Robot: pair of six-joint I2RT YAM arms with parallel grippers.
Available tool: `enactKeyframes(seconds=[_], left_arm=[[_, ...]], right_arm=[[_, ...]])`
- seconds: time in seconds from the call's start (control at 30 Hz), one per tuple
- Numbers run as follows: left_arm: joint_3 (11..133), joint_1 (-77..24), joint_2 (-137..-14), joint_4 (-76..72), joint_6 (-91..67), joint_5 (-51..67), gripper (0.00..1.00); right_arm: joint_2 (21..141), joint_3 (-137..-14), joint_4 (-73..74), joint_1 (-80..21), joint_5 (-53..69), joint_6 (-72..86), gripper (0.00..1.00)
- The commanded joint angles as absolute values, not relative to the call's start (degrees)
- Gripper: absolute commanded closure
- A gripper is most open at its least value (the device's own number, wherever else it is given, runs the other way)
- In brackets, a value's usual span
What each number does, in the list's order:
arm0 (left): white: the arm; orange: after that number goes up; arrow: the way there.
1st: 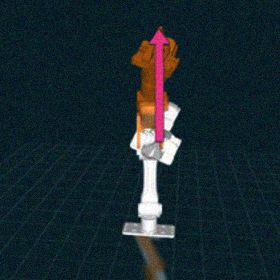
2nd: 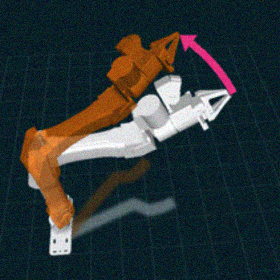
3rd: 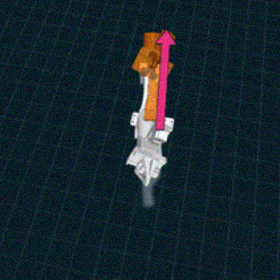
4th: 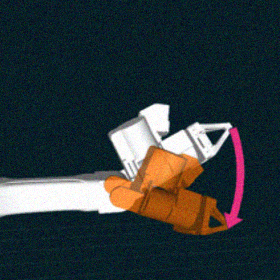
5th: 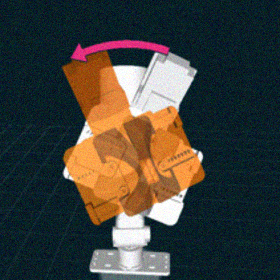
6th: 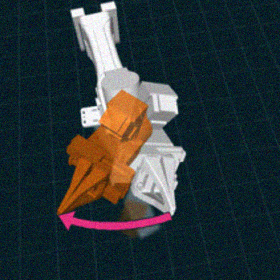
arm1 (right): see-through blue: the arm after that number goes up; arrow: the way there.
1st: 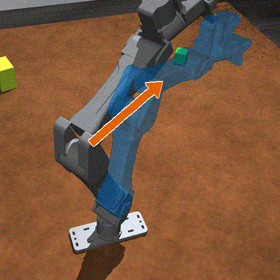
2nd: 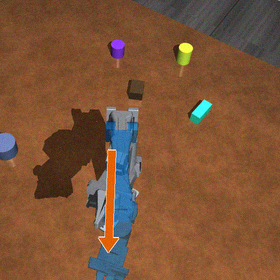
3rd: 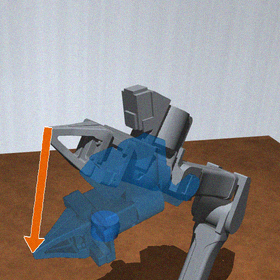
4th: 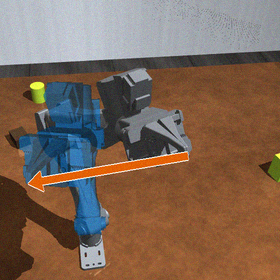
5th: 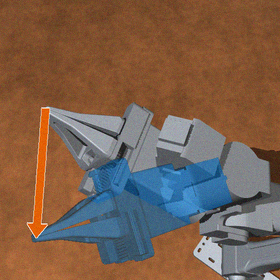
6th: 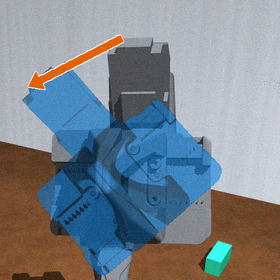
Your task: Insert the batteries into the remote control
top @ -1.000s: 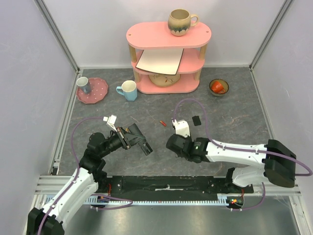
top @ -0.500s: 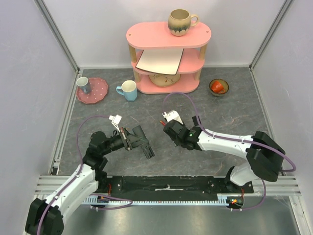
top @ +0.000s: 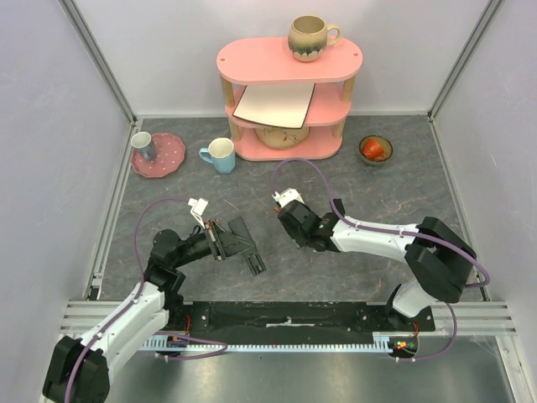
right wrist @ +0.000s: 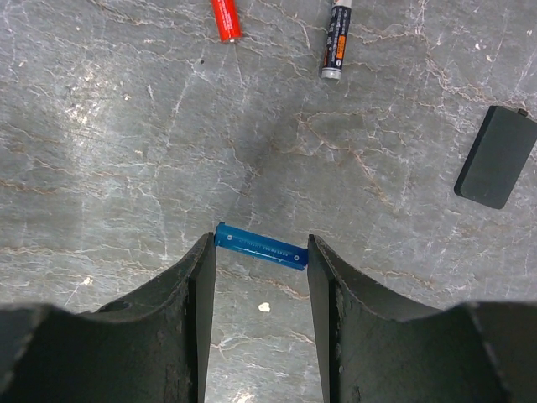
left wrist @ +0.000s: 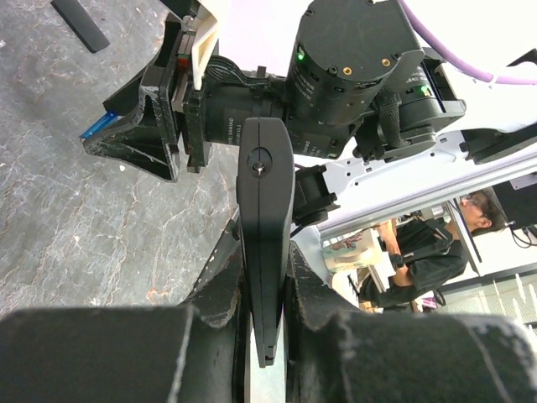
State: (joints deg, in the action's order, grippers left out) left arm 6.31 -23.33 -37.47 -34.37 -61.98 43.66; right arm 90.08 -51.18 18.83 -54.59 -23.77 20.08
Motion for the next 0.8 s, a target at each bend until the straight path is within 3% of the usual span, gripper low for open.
enactKeyframes(seconds=[0.0, 0.5, 0.77], left_arm=[[6.15, -23.11, -35.51, -35.43, -62.93, 44.39, 0.98], [5.98, -23.12, -34.10, -30.68, -61.17, 42.28, 0.98], [6.15, -23.11, -33.40, -29.71, -60.65, 42.71, 0.98]], right_arm=[[90.09, -52.82, 16.26, -53.97, -22.68, 18.98, 0.67], [91.13, -53.35, 18.63, -53.61, -22.06, 10.90, 0.66], [95.71, -54.32, 18.81, -50.45, -15.21, 10.63, 0.56]])
